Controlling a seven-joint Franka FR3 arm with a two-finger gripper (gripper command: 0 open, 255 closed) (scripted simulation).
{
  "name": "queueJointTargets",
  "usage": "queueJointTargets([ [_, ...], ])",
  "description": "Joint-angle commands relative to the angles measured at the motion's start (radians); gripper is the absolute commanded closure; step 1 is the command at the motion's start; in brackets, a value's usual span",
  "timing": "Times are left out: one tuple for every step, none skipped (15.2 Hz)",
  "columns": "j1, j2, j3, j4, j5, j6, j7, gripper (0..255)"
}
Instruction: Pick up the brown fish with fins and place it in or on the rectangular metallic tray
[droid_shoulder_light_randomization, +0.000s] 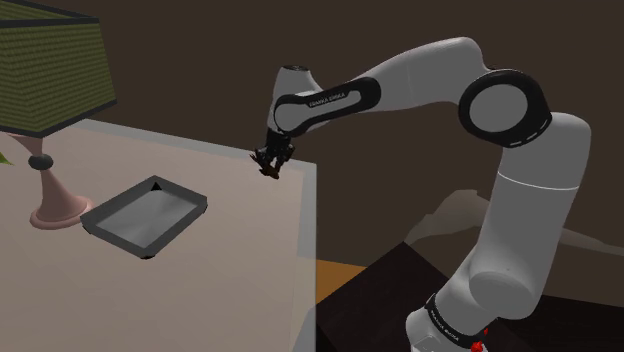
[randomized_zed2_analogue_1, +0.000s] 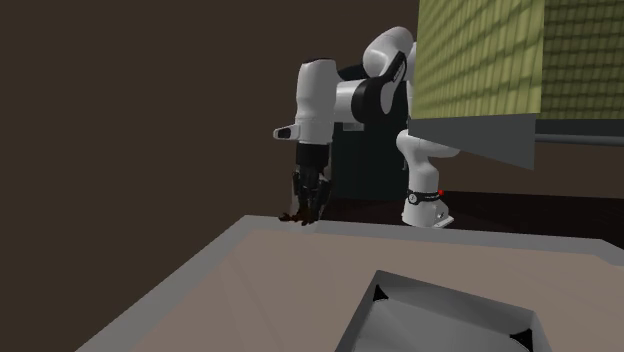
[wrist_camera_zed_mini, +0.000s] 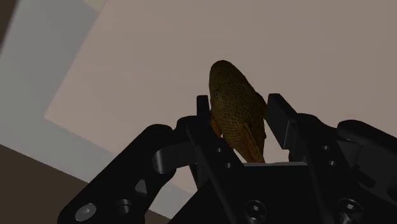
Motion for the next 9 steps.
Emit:
queueJointTargets([
  [-0.001,-0.012,0.001,0.010,0.003,-0.022,-0.002,255],
  [-0.001,-0.018,0.001,0.015,0.004,-0.034,-0.003,255],
  [-0.002,-0.024,0.002,0.022,0.005,-0.045,-0.004,255],
  [-0.002,-0.029,0.002,0.028,0.006,-0.057,-0.004,255],
  [-0.002,-0.034,0.002,0.034,0.007,-0.069,-0.005,255],
  [-0.002,-0.040,0.003,0.041,0.008,-0.081,-0.006,255],
  [-0.002,-0.044,0.003,0.048,0.009,-0.093,-0.006,255],
  [-0.003,-0.049,0.003,0.055,0.010,-0.105,-0.007,255],
  [-0.003,-0.053,0.004,0.061,0.011,-0.113,-0.008,255],
])
